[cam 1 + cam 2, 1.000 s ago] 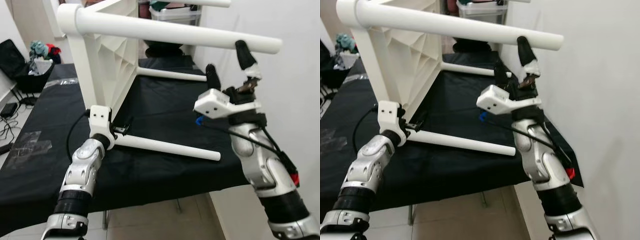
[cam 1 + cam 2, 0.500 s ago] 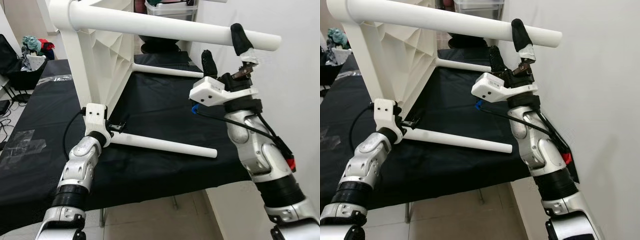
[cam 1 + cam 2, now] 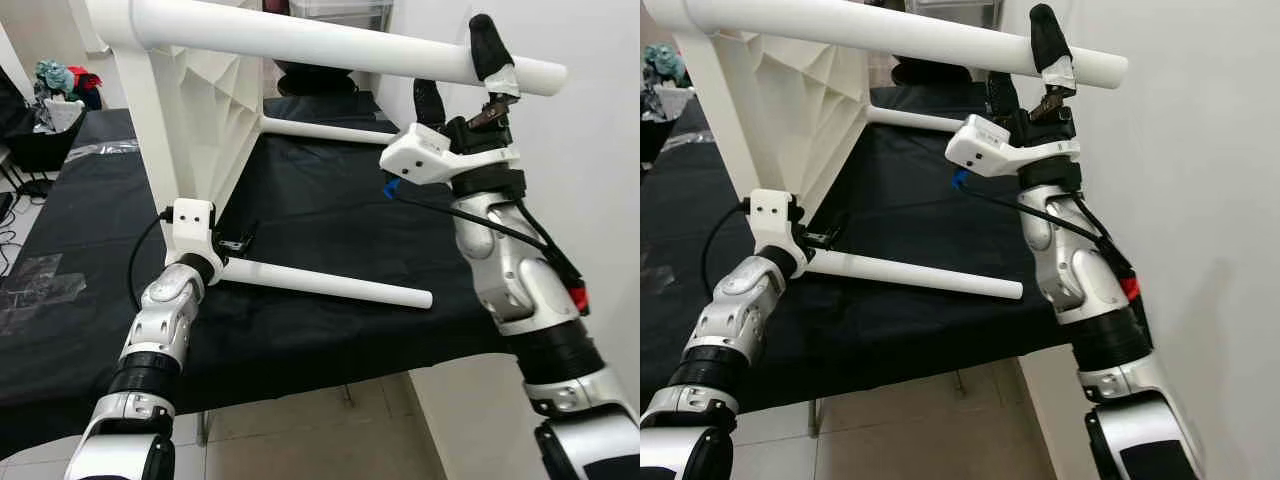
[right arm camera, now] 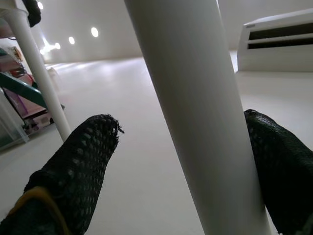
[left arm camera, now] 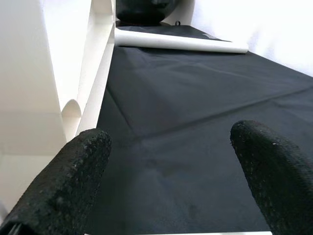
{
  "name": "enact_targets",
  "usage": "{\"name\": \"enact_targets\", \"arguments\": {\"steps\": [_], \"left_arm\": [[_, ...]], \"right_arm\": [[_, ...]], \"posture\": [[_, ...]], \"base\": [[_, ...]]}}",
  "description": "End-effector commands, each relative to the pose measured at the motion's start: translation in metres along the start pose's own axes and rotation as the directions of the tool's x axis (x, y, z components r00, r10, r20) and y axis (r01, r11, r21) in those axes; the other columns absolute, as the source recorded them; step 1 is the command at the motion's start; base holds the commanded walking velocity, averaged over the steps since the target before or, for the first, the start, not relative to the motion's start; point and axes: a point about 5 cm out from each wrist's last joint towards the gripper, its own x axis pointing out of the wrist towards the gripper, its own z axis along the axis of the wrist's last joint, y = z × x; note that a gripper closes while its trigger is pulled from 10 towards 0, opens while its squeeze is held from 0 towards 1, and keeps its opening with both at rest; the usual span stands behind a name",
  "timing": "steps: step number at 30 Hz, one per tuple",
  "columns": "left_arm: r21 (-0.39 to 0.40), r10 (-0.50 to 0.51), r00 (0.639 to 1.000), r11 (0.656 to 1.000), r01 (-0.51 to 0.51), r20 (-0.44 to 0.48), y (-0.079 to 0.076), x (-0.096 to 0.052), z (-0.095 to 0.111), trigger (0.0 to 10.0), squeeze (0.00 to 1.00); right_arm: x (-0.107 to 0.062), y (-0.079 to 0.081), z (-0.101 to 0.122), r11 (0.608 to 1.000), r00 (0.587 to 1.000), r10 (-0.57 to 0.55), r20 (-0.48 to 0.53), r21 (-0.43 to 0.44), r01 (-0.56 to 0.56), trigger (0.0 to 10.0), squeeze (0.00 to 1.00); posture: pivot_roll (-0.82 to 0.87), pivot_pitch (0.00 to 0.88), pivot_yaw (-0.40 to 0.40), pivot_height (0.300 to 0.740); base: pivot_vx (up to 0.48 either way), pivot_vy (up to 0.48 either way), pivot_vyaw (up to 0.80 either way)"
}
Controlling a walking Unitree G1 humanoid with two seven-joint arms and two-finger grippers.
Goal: Building children table
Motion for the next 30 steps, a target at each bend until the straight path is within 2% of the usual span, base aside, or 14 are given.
{"name": "enact_targets", "arguments": {"steps": [1, 2, 3, 4, 8, 10, 11, 13, 14, 18, 19, 21, 29, 30], "left_arm": [[0.011, 0.050, 0.999, 0.999, -0.050, -0.014, 0.012, -0.002, -0.003, 10.0, 0.00], [0.009, 0.066, 0.998, 0.998, -0.065, -0.018, 0.016, -0.003, -0.005, 10.0, 0.00], [0.009, 0.066, 0.998, 0.998, -0.065, -0.018, 0.016, -0.003, -0.005, 10.0, 0.00], [0.006, 0.090, 0.996, 0.996, -0.090, -0.027, 0.020, -0.003, -0.006, 10.0, 0.00], [-0.017, 0.142, 0.989, 0.990, -0.143, -0.045, 0.029, -0.004, -0.010, 10.0, 0.00], [-0.022, 0.236, 0.968, 0.971, -0.238, -0.080, 0.046, -0.008, -0.015, 10.0, 0.00], [-0.022, 0.236, 0.968, 0.971, -0.238, -0.080, 0.046, -0.008, -0.015, 10.0, 0.00], [-0.020, 0.376, 0.919, 0.924, -0.381, -0.120, 0.070, -0.017, -0.021, 10.0, 0.00], [-0.020, 0.376, 0.919, 0.924, -0.381, -0.120, 0.070, -0.017, -0.021, 10.0, 0.00], [-0.027, 0.504, 0.851, 0.858, -0.512, -0.146, 0.096, -0.028, -0.023, 10.0, 0.00], [-0.027, 0.504, 0.851, 0.858, -0.512, -0.146, 0.096, -0.028, -0.023, 10.0, 0.00], [-0.002, 0.575, 0.805, 0.814, -0.581, -0.145, 0.113, -0.034, -0.019, 10.0, 0.00], [0.053, 0.628, 0.769, 0.777, -0.627, -0.116, 0.127, -0.038, -0.009, 10.0, 0.00], [0.108, 0.645, 0.761, 0.763, -0.637, -0.066, 0.134, -0.036, 0.005, 10.0, 0.00]], "right_arm": [[0.001, 0.004, -0.002, 1.000, 0.999, 0.011, -0.033, 0.012, -0.011, 10.0, 0.00], [0.003, 0.002, 0.000, 1.000, 0.999, 0.001, -0.032, 0.027, 0.000, 7.5, 0.00], [0.003, 0.002, 0.000, 1.000, 0.999, 0.001, -0.032, 0.027, 0.000, 7.5, 0.00], [0.005, 0.000, 0.001, 0.999, 1.000, -0.014, -0.028, 0.037, 0.015, 0.0, 0.00], [0.008, -0.004, 0.005, 0.998, 0.999, -0.036, -0.019, 0.051, 0.037, 0.0, 0.00], [0.011, -0.006, 0.008, 0.997, 0.999, -0.051, -0.005, 0.060, 0.051, 0.0, 0.00], [0.011, -0.006, 0.008, 0.997, 0.999, -0.051, -0.005, 0.060, 0.051, 0.0, 0.00], [0.014, -0.008, 0.012, 0.996, 0.998, -0.066, 0.020, 0.066, 0.064, 0.0, 0.00], [0.014, -0.008, 0.012, 0.996, 0.998, -0.066, 0.020, 0.066, 0.064, 0.0, 0.00], [0.019, -0.010, 0.017, 0.994, 0.996, -0.081, 0.049, 0.073, 0.077, 0.0, 0.00], [0.019, -0.010, 0.017, 0.994, 0.996, -0.081, 0.049, 0.073, 0.077, 0.0, 0.00], [0.023, -0.011, 0.019, 0.992, 0.993, -0.095, 0.065, 0.085, 0.090, 0.0, 0.00], [0.032, -0.017, 0.019, 0.988, 0.988, -0.132, 0.079, 0.090, 0.125, 0.0, 0.00], [0.040, -0.025, 0.018, 0.983, 0.983, -0.166, 0.082, 0.096, 0.158, 0.0, 0.00]], "posture": [[0.02, 0.140, -0.042, 0.740], [0.01, 0.142, -0.039, 0.740], [0.01, 0.142, -0.039, 0.740], [0.01, 0.139, -0.040, 0.740], [0.01, 0.141, -0.042, 0.740], [0.01, 0.136, -0.039, 0.740], [0.01, 0.136, -0.039, 0.740], [0.00, 0.129, -0.034, 0.740], [0.00, 0.129, -0.034, 0.740], [0.00, 0.123, -0.036, 0.740], [0.00, 0.123, -0.036, 0.740], [0.01, 0.116, -0.035, 0.740], [0.01, 0.107, -0.034, 0.740], [0.02, 0.095, -0.030, 0.740]], "base": [[0.000, 0.000, 0.00], [0.000, 0.000, 0.00], [0.000, 0.000, 0.00], [0.000, 0.000, 0.00], [0.000, 0.000, 0.00], [0.000, 0.000, 0.00], [0.000, 0.000, 0.00], [0.000, 0.000, 0.00], [0.000, 0.000, 0.00], [0.000, 0.000, 0.00], [0.000, 0.000, 0.00], [0.000, 0.000, 0.00], [0.000, 0.000, 0.00], [0.000, 0.000, 0.00]]}}
